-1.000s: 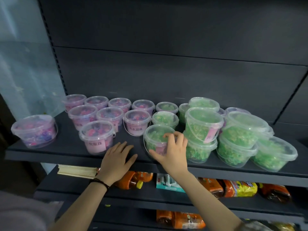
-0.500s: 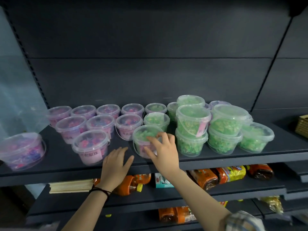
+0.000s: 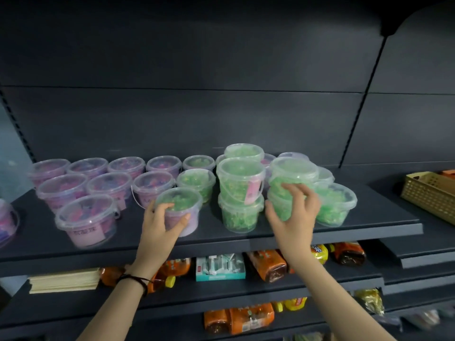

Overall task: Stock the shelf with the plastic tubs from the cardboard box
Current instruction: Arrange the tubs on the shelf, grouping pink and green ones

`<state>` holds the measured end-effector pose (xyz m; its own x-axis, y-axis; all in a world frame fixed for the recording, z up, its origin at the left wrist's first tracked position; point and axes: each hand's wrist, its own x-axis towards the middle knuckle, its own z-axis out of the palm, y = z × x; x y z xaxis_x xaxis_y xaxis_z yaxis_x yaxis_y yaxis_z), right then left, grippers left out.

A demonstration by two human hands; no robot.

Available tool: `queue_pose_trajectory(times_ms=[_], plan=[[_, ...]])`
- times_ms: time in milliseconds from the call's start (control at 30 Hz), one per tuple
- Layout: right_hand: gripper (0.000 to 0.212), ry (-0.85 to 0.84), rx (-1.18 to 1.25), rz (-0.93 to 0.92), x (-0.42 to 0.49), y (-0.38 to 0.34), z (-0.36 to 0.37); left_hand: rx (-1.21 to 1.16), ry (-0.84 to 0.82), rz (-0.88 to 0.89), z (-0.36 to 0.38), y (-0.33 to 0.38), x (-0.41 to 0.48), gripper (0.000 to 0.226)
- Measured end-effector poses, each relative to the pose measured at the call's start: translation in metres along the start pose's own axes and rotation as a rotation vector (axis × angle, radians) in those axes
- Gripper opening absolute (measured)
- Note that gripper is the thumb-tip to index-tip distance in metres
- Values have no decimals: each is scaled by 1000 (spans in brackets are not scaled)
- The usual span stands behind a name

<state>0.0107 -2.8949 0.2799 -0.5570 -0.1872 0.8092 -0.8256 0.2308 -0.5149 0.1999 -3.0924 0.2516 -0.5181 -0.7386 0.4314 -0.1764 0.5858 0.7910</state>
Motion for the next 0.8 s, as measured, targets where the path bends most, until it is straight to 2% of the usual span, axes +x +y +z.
queue_pose_trajectory(times_ms=[67, 133, 200, 300, 400, 467, 567, 667, 800], plan=[[69, -33, 0, 135, 21, 23, -7, 15, 45, -46, 9, 5, 0, 38], [90, -144, 29, 212, 39, 45, -8, 44, 84, -53, 19, 10, 0, 41], [99, -264, 76, 258, 53, 62, -4, 41, 97, -47, 28, 14, -1, 41], [93, -297, 173, 256, 63, 78, 0, 41, 114, -53, 41, 20, -2, 41], [87, -273, 238, 264, 64, 90, -3, 41, 155, -118, 51, 30, -2, 53], [86, -236, 267, 268, 70, 97, -11, 167, 232, -151, 61, 35, -4, 56], [86, -149, 266, 248, 89, 112, -30, 327, 361, -16, 79, 50, -9, 53], [86, -94, 184, 290, 105, 138, -54, 272, 301, 97, 98, 71, -8, 69], [88, -50, 94, 415, 113, 181, -81, 80, 229, 24, 122, 87, -7, 96]])
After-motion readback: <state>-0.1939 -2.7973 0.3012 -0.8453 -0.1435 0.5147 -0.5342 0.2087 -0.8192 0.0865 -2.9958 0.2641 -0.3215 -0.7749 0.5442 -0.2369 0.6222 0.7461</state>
